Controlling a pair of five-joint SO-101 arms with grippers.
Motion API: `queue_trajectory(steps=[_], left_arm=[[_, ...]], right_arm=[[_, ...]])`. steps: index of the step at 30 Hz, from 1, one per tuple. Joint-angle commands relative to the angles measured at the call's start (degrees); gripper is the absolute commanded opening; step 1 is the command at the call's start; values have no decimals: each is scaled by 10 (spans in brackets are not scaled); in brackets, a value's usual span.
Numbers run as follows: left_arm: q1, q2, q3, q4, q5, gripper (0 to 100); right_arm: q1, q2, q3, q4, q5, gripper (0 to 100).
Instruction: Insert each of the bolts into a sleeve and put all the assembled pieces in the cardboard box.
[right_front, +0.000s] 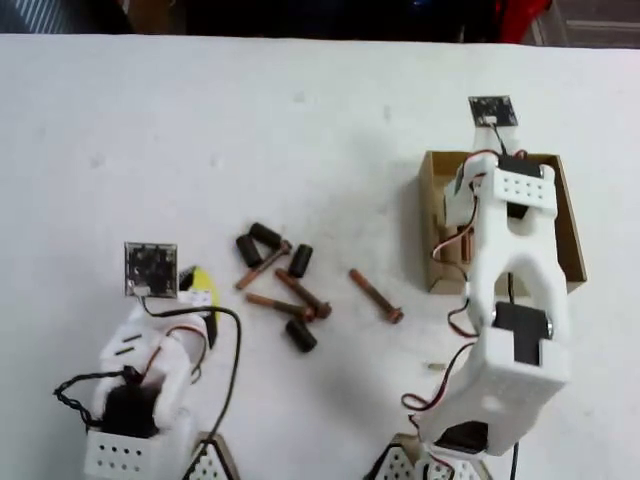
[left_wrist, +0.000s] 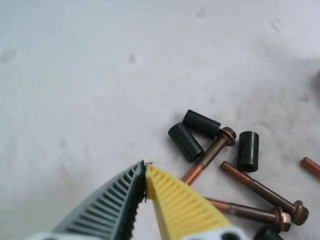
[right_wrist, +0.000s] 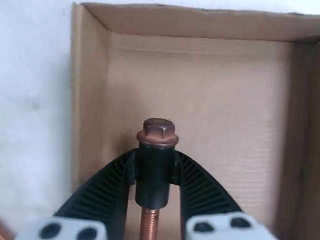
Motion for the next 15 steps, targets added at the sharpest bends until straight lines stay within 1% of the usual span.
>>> queue_trajectory(steps=[1, 6, 11, 12, 13, 15], left_arm=[[-5, -7, -4, 4, -7, 22], [-5, -7, -3, 4, -7, 22], [-5, -7, -3, 4, -7, 22], [-5, -7, -3, 4, -7, 22], [-5, -7, -3, 4, -7, 22], [-5, -7, -3, 4, -7, 22]], right_arm=[[-1, 14, -32, -25, 5, 18], [-2, 42, -31, -42, 5, 31], [-3, 43, -31, -42, 8, 183], [-3, 43, -31, -42, 21, 210], [-3, 43, -31, -42, 40, 227], [-5, 43, -31, -40, 64, 225]])
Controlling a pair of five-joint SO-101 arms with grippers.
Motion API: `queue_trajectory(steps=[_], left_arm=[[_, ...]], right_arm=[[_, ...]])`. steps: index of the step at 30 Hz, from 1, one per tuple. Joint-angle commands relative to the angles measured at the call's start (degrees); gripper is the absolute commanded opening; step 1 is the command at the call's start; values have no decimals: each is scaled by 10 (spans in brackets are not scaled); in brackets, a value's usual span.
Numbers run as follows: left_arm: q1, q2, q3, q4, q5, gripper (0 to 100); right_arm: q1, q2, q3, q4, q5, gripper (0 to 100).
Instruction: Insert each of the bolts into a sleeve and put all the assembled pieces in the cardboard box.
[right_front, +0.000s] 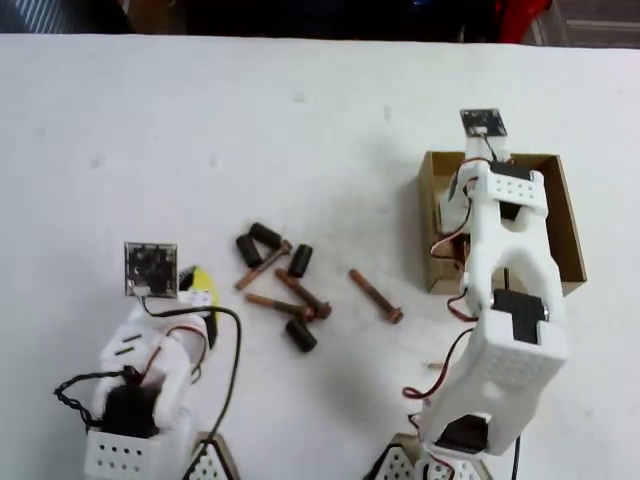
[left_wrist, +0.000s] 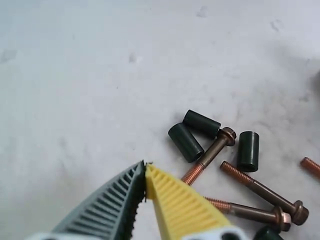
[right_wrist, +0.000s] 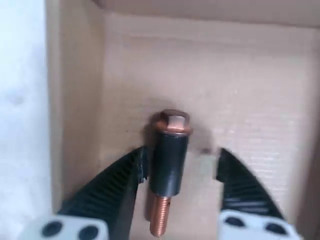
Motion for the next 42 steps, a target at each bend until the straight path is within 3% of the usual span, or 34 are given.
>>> queue_trajectory(steps=[1, 7, 16, 25, 29, 37, 42], left_arm=[[-5, -7, -3, 4, -7, 22], [-5, -7, -3, 4, -8, 22], [-5, -7, -3, 4, -8, 22], [-22, -7, -8, 10, -8, 22], [-29, -7, -9, 10, -10, 22], [-30, -7, -60, 100, -11, 22], [-77, -7, -64, 95, -11, 22]], right_arm=[[-5, -9, -29, -6, 37, 217], [-5, -67, -29, 2, 35, 154], [-26, -261, -25, 106, 35, 142], [-178, -431, -25, 247, 33, 142], [-251, -476, -24, 297, -9, 142], [-371, -513, 85, 302, -18, 142], [-423, -515, 166, 302, -18, 142]])
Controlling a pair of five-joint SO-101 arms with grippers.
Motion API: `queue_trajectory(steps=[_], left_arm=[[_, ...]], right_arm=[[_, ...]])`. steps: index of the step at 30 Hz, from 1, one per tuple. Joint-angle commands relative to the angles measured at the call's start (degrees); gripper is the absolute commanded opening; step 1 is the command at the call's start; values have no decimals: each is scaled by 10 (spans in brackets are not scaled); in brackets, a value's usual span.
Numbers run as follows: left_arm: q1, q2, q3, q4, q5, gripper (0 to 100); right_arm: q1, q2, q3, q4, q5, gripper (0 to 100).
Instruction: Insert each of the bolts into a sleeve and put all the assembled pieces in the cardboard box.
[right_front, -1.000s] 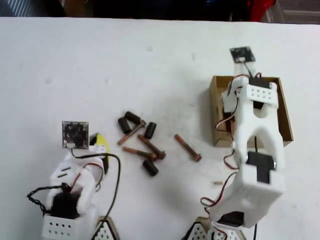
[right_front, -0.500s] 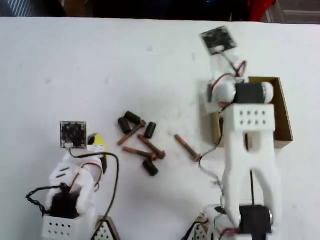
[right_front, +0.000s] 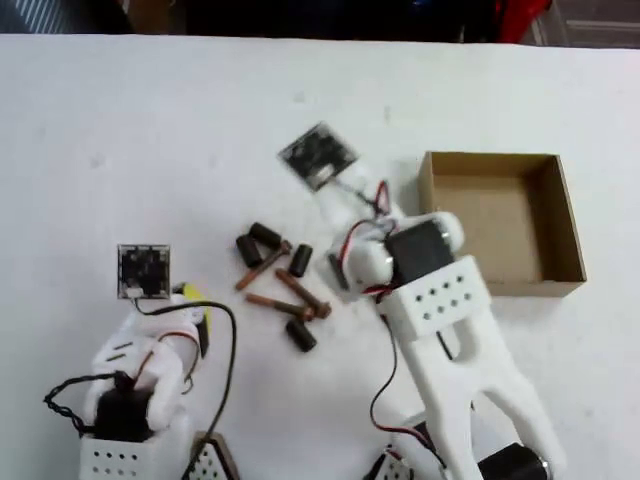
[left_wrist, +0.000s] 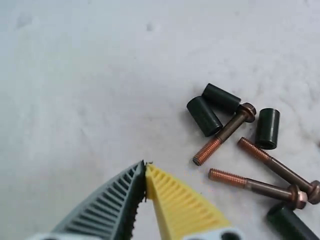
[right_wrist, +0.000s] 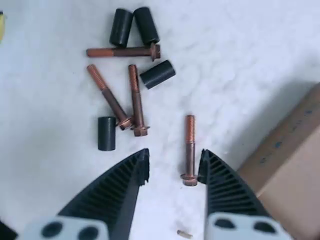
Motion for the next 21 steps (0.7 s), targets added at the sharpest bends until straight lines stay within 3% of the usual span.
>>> queue_trajectory(steps=[1, 13, 21], left_arm=[[-51, -7, -32, -11, -7, 22], [-195, -7, -32, -11, -7, 23], [-240, -7, -32, -12, -7, 23]], right_arm=[[-38, -16, 40, 1, -4, 142], [-149, -15, 250, -165, -5, 142], [-160, -12, 308, -234, -5, 142]])
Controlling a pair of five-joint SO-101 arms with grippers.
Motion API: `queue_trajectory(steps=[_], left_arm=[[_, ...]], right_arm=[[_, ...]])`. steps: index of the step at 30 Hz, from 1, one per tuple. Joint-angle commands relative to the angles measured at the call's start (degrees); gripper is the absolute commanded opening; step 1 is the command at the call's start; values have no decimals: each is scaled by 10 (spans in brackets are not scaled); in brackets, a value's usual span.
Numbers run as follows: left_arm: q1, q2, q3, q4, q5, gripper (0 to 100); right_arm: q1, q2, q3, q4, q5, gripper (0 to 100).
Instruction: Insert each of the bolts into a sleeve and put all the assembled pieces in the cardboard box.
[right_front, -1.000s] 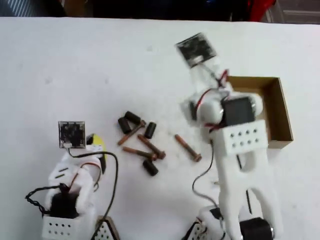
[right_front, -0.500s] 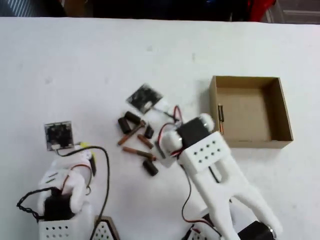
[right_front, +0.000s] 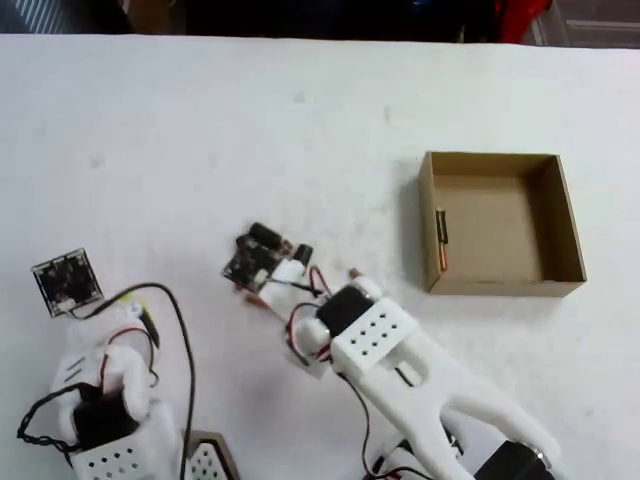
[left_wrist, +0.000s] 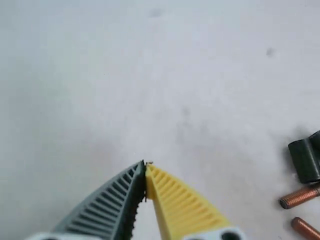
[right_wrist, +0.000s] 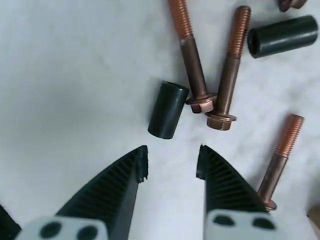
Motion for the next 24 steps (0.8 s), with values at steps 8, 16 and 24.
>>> queue_trajectory(steps=[8, 16, 24], left_arm=[[-10, -7, -33, -12, -6, 23], [-10, -7, -40, -9, -6, 23], [-10, -7, -38, -9, -6, 23]], right_arm=[[-7, -11, 45, -132, -6, 142], [-16, -10, 45, -145, -69, 142], [-36, -9, 46, -145, -70, 141]])
